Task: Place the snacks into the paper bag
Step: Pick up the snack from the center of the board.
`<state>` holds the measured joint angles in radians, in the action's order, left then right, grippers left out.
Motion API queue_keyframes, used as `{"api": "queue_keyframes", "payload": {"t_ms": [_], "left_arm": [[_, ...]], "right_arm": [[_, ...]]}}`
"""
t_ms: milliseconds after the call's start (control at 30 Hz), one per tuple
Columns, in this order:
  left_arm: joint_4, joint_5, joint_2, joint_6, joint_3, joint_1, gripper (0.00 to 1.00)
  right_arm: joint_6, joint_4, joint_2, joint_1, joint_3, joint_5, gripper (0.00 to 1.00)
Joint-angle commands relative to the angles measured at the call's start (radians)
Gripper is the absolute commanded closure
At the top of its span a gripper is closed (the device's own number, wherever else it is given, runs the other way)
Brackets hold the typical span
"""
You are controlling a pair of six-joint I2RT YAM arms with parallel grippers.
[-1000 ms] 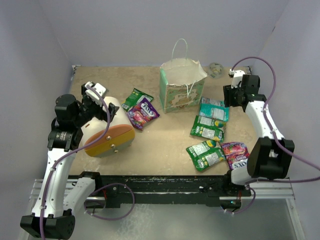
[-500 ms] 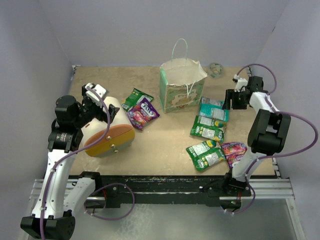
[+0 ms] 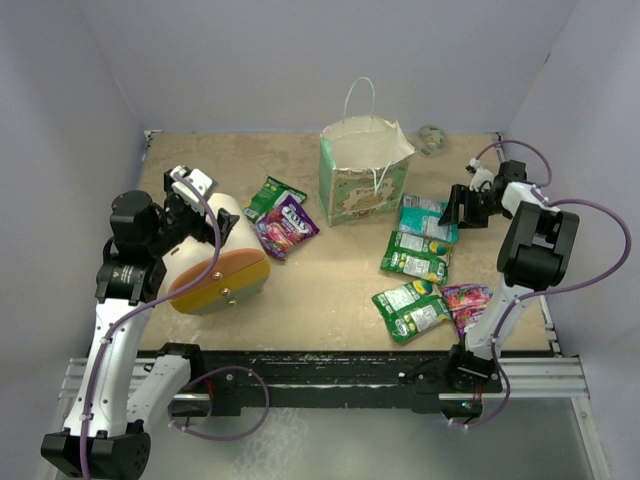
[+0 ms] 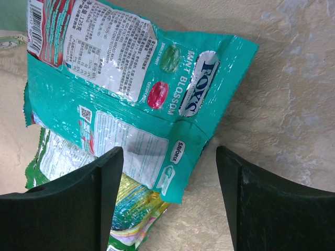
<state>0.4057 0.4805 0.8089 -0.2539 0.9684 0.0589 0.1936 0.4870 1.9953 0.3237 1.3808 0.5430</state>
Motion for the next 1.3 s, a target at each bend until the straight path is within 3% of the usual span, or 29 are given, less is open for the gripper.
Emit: {"api": "queue_keyframes", "payload": {"t_ms": [0, 533, 900, 1267], "left_arm": [[-0.046, 0.016, -0.004, 0.000, -0.002, -0.006, 0.01], [-0.049, 0.019, -0.006, 0.003, -0.007, -0.007, 0.01], [-0.046, 0.022, -0.007, 0.004, -0.004, -0.007, 0.01], [-0.042, 0.020, -0.010, 0.004, -0.001, -0.007, 0.01]], "right_arm": [[0.003, 0.039, 0.020, 0.010, 0.031, 0.070, 0.29], [0.010, 0.024, 0.105, 0.009, 0.020, 0.132, 0.53], [0.051, 0.068, 0.059, 0.010, 0.069, 0.220, 1.00], [0.105, 0.142, -0.120, 0.024, 0.106, 0.218, 1.00]]}}
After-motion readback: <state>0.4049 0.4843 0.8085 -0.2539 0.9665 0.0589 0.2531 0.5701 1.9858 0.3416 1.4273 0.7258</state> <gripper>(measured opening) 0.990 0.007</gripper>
